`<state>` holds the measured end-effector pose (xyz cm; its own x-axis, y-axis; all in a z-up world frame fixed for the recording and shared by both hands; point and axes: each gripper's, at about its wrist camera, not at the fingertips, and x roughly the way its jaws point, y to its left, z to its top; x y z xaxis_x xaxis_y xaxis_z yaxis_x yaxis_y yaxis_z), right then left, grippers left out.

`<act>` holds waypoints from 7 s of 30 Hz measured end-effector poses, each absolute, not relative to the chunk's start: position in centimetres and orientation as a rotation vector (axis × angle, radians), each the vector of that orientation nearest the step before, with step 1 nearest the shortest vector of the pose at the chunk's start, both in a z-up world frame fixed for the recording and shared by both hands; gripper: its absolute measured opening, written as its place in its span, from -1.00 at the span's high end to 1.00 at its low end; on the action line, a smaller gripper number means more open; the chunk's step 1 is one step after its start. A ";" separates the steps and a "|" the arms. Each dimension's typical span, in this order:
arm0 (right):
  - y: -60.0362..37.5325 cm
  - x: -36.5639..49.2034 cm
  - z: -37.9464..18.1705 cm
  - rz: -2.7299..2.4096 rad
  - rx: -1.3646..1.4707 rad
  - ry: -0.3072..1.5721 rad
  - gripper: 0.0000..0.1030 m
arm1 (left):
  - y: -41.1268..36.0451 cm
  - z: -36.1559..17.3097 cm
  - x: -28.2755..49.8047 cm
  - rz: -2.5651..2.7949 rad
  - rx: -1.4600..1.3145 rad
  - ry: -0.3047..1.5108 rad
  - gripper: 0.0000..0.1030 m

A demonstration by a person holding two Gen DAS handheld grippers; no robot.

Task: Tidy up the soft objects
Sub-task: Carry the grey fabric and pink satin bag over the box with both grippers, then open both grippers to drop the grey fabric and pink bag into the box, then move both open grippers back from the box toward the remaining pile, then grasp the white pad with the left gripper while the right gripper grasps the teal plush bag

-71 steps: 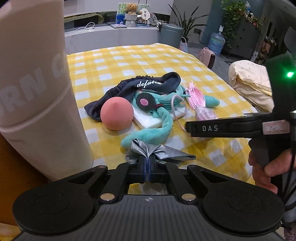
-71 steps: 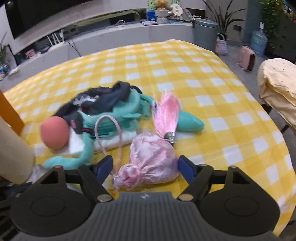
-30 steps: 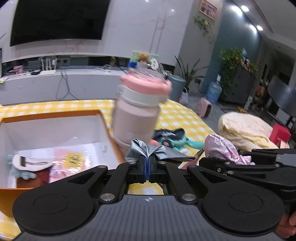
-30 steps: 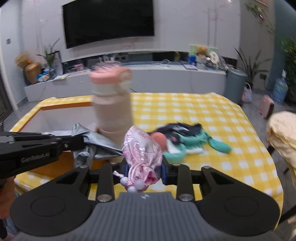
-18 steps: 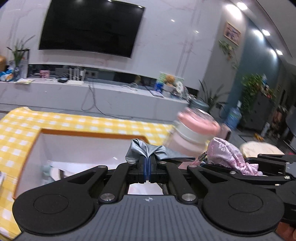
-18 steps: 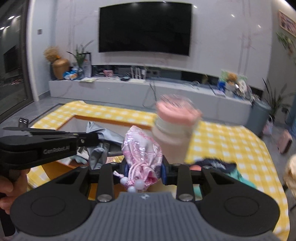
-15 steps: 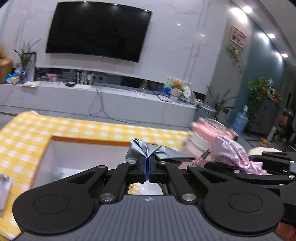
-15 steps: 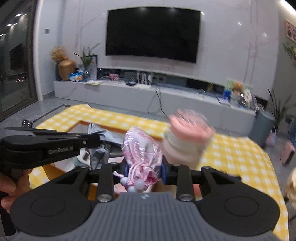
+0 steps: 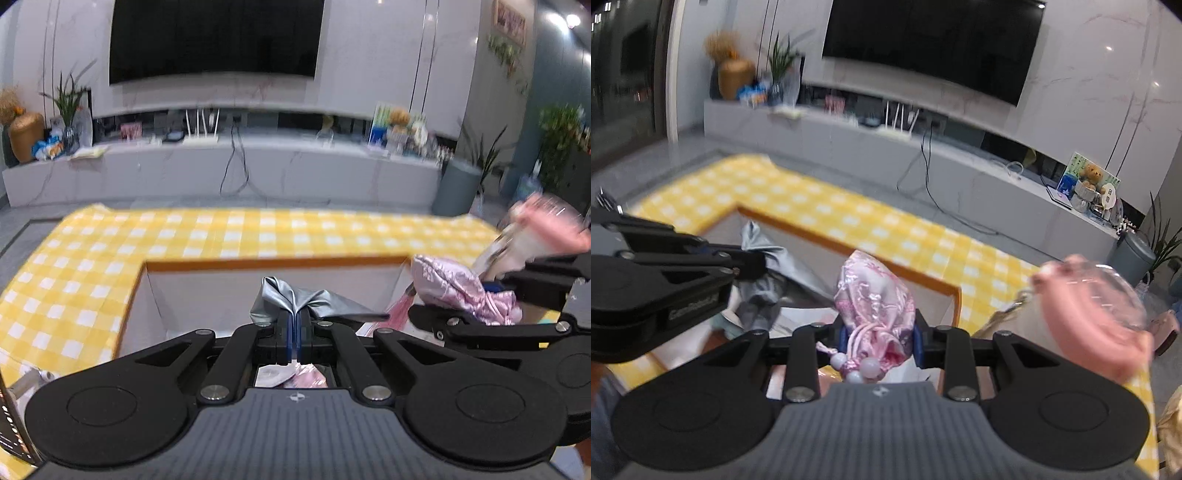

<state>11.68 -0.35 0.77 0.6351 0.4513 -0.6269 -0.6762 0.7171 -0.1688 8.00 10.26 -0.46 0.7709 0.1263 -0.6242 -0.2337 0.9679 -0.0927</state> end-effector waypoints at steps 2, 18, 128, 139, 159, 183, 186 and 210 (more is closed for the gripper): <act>0.7 12.5 -0.7 0.649 -0.475 0.603 0.41 | 10.7 -1.4 8.8 0.201 -0.166 0.700 0.97; 4.5 16.2 -6.4 0.588 -0.688 0.701 0.38 | 12.4 -5.1 11.6 0.216 -0.163 0.858 0.97; -31.6 18.8 -9.9 0.237 -0.167 0.794 -0.14 | -18.2 -11.8 19.8 -0.252 0.320 0.836 0.65; -30.9 19.4 -10.3 0.274 -0.139 0.803 -0.14 | -18.4 -10.7 17.2 -0.389 0.301 0.812 0.95; -26.7 19.4 -10.8 0.430 -0.024 0.870 -0.61 | -16.3 -9.5 12.2 -0.436 0.273 0.937 0.77; -25.3 21.0 -11.7 0.436 -0.100 0.854 0.05 | -13.7 -8.8 14.2 -0.281 0.171 0.943 0.17; -25.6 20.6 -11.2 0.437 -0.102 0.834 0.16 | -13.5 -8.5 14.2 -0.277 0.159 0.930 0.17; -33.9 18.8 -9.8 0.265 -0.043 0.819 -0.54 | -16.7 -11.0 17.6 -0.409 0.306 0.817 -0.57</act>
<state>18.76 -33.93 -9.76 0.6516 0.2167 -0.7270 -0.2500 0.9661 0.0639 17.63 -16.75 -11.05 0.6137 -0.2335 -0.7542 0.4644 0.8793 0.1057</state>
